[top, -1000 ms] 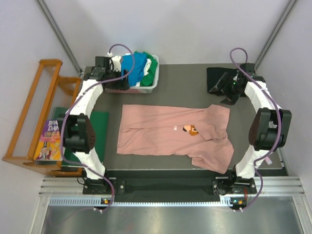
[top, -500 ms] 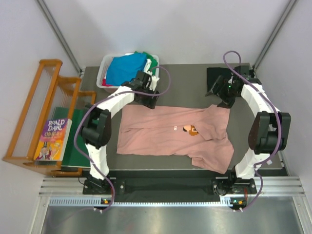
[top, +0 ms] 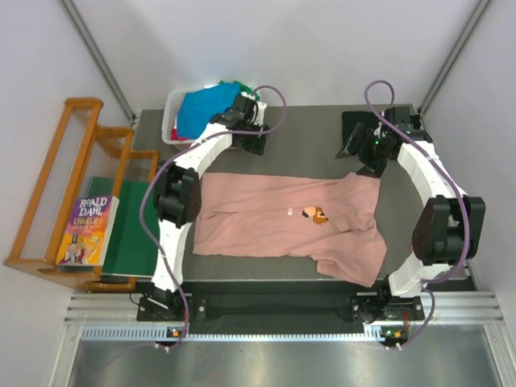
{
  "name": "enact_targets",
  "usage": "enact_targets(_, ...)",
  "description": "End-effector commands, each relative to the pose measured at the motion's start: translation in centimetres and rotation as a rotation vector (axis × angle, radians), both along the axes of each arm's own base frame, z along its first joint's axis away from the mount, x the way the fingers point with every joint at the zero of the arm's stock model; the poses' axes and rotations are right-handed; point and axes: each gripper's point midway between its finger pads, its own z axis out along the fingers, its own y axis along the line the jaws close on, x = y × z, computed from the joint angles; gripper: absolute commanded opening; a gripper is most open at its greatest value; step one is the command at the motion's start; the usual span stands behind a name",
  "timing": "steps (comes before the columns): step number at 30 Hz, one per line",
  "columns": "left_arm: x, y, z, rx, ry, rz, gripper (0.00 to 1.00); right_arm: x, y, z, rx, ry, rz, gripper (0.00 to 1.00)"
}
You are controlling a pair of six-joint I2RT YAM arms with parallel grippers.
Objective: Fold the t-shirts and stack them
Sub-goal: Fold the tshirt
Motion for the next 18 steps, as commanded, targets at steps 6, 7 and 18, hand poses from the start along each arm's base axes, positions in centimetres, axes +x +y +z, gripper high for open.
enact_targets(6,4.8,9.9,-0.1,0.012,-0.027,0.252,0.74,-0.3,-0.4,1.6,-0.014,-0.06,0.015,0.94)
enact_targets(7,4.7,10.5,0.0,0.015,-0.026,0.259,0.74,-0.3,-0.4,1.5,-0.014,-0.057,0.016,0.94)
enact_targets(18,-9.4,8.1,5.9,-0.034,0.009,-0.091,0.75,-3.4,0.4,-0.7,-0.007,0.007,0.054,0.94)
